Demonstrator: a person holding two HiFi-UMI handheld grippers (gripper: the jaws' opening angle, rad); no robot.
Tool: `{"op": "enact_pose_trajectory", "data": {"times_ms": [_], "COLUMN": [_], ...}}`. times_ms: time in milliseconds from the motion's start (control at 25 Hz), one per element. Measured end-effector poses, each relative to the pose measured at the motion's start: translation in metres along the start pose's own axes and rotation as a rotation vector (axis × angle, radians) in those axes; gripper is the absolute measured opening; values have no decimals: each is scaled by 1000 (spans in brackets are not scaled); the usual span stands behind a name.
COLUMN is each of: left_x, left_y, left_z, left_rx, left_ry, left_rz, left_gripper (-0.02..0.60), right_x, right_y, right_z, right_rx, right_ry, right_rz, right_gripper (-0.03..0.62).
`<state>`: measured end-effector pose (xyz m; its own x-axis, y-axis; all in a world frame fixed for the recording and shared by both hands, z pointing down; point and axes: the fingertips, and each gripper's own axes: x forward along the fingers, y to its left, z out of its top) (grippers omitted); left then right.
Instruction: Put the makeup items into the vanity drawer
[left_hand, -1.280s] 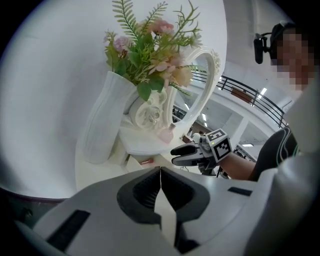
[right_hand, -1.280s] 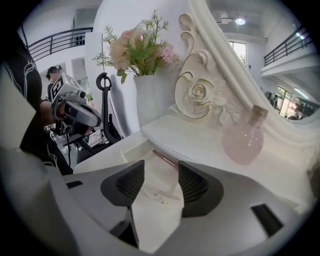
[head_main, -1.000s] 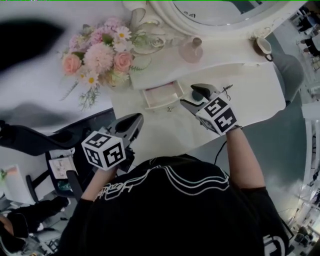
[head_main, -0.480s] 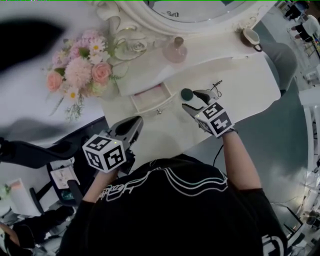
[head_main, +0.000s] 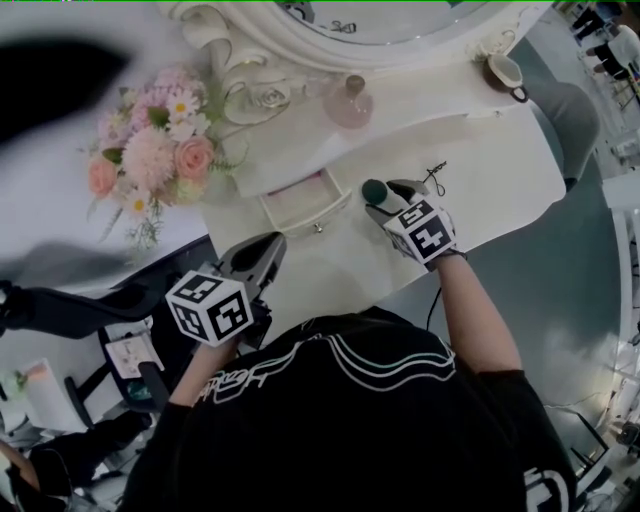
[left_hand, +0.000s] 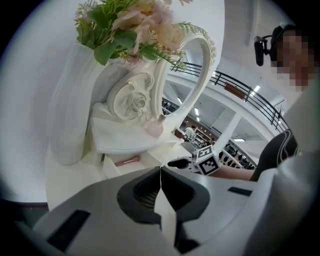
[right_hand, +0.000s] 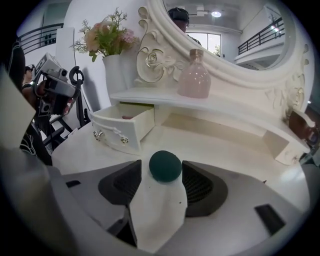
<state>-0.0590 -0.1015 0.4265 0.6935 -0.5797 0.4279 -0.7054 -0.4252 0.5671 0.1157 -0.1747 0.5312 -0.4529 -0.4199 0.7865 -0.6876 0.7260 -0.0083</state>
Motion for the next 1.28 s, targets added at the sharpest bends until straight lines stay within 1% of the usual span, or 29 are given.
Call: {"op": "enact_pose_trajectory", "data": {"times_ms": [320, 520, 960, 1040, 1080, 1200, 1280], "left_x": [2, 2, 3, 2, 2, 1, 0], "left_y": [6, 11, 15, 16, 16, 16, 17], "left_z": [0, 0, 0, -1, -1, -1, -1], "left_rx": [-9, -17, -24, -27, -28, -27, -27], "left_ry": [1, 0, 5, 6, 7, 7, 6], "left_rz": [13, 19, 15, 15, 14, 8, 6], "left_gripper": [23, 23, 23, 23, 23, 23, 23], "right_x": [19, 21, 22, 22, 22, 22, 21], "right_y": [-6, -7, -5, -3, -1, 2, 3], "right_z": [-4, -4, -4, -3, -3, -3, -4], "right_rx": [4, 42, 39, 40, 41, 42, 44], "right_ry": [30, 30, 49, 48, 48, 49, 52], "right_rz": [7, 32, 36, 35, 36, 37, 30], "right_gripper": [261, 259, 238, 222, 196, 166, 129]}}
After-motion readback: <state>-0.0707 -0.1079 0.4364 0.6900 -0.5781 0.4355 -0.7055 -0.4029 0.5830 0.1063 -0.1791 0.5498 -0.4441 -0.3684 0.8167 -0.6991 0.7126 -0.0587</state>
